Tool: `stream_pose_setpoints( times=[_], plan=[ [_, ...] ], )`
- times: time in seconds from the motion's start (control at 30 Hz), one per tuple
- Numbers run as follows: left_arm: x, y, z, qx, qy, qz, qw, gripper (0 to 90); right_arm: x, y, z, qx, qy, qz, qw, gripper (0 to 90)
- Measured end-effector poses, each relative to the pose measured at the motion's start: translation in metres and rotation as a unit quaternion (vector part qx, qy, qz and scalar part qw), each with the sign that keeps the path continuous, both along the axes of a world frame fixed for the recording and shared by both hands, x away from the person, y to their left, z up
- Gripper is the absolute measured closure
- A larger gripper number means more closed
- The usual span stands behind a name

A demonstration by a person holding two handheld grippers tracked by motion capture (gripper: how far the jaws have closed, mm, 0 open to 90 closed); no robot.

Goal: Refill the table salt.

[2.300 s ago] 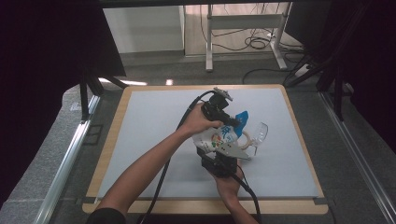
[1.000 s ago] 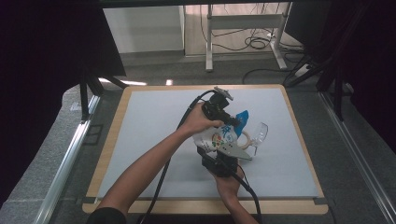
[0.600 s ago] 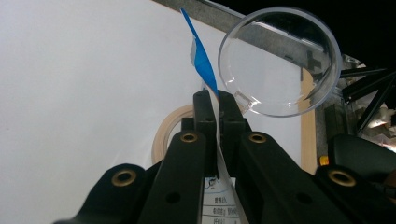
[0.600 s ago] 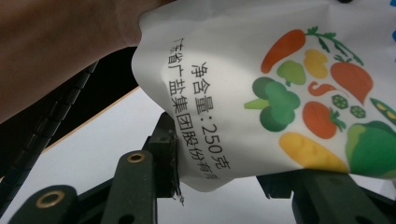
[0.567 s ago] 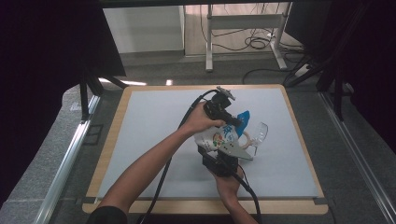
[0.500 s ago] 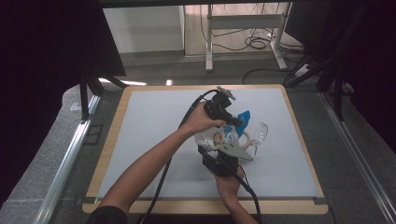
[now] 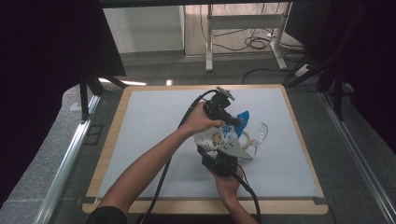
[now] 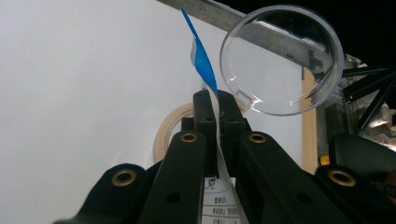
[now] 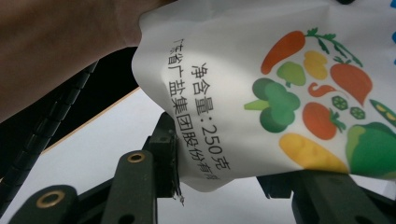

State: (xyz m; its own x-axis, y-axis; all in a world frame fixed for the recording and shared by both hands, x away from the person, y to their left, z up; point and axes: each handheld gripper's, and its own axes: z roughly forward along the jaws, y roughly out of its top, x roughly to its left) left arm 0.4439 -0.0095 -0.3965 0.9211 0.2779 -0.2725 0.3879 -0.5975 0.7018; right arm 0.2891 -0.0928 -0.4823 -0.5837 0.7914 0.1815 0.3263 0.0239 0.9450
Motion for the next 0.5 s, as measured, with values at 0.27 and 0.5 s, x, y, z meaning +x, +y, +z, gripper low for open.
stream_pose_setpoints(
  times=[0.27,0.5],
  plan=[
    [-0.0005,-0.0012,0.0004,0.003,-0.002,0.0,1.0,89.9,0.0001,-0.0002,0.0,0.001,0.0,0.0,1.0,56.8],
    [-0.0007,-0.0014,-0.0002,0.0,-0.002,-0.001,1.0,89.9,0.0,-0.0006,-0.0006,0.0,-0.001,-0.002,1.0,56.9]
  ],
)
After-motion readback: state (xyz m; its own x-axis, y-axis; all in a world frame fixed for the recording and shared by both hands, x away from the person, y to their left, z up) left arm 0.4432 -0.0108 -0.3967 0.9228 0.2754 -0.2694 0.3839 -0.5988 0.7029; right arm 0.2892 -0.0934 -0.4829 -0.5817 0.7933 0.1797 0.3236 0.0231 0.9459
